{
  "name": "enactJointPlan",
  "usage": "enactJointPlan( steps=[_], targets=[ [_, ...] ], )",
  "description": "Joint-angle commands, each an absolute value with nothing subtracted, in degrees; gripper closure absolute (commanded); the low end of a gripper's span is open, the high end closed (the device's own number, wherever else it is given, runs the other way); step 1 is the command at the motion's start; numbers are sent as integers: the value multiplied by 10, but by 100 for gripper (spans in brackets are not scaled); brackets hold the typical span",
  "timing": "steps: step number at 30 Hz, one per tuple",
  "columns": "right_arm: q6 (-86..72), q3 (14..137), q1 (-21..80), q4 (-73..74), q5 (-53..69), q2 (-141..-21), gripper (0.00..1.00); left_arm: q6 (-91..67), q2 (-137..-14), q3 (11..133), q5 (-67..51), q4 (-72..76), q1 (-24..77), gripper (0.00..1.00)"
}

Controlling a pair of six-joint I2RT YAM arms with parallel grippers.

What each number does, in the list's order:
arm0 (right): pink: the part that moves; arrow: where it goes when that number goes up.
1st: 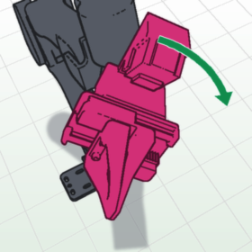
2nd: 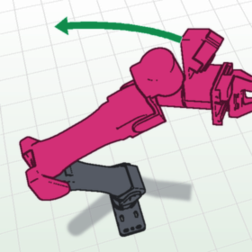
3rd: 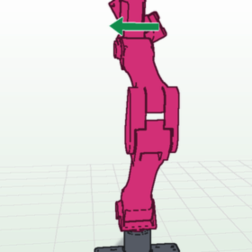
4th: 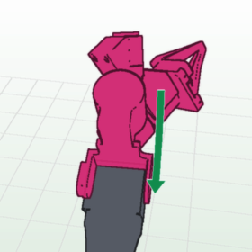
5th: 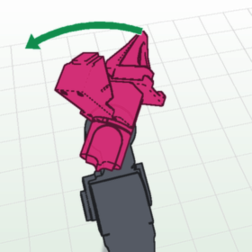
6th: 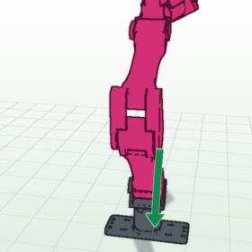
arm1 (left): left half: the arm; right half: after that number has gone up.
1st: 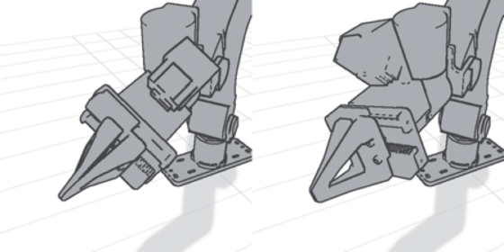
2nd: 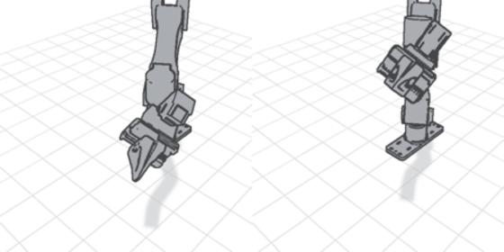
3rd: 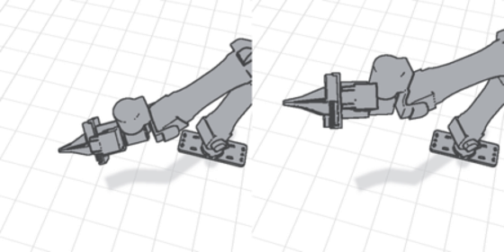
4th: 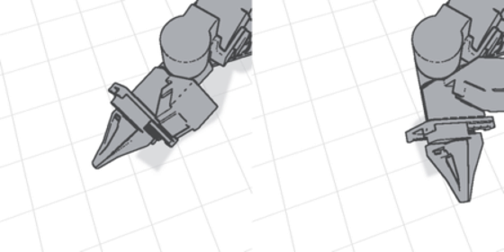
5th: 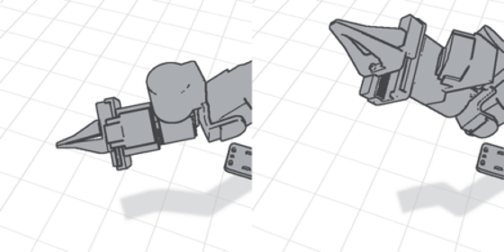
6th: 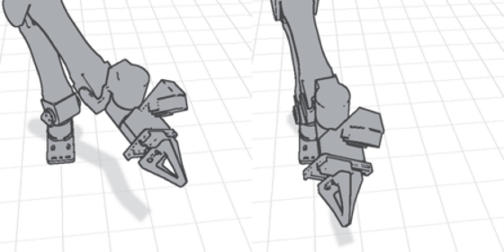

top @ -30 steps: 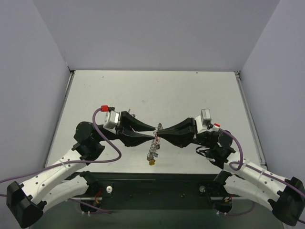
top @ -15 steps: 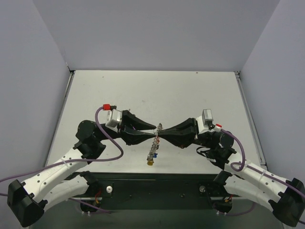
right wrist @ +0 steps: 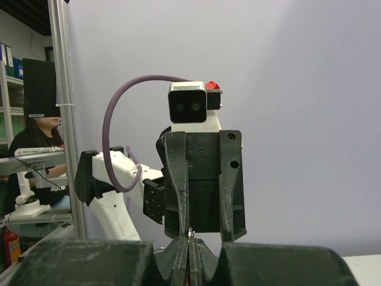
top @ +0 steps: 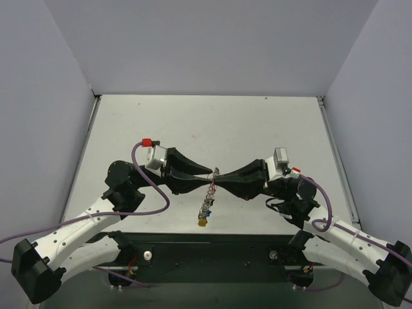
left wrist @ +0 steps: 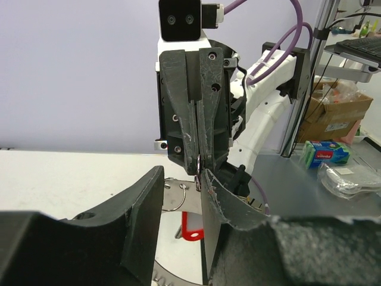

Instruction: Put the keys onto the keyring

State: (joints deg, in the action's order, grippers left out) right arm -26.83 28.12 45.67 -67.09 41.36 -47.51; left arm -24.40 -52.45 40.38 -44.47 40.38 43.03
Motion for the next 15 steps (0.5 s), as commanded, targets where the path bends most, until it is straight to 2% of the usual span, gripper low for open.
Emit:
enactJointPlan(
  steps=[1, 4, 7, 8, 9, 15],
  targets=[
    [-258, 309, 454, -859, 421, -461, 100, -259, -532, 425, -460, 447, 426, 61],
    [-258, 308, 453, -860, 419, -461, 100, -261, -539, 427, -464, 446, 427, 66],
    [-258, 309, 454, -860, 417, -462, 100, -259, -540, 428, -461, 445, 427, 78],
    [-258, 309, 453, -861, 417, -462, 100, -258, -540, 429, -461, 443, 427, 91],
    [-258, 309, 453, -861, 417, -463, 100, -258, -539, 432, -460, 437, 426, 100],
    [-249, 304, 453, -833, 396, -451, 100, -244, -527, 439, -439, 404, 427, 100]
  ],
)
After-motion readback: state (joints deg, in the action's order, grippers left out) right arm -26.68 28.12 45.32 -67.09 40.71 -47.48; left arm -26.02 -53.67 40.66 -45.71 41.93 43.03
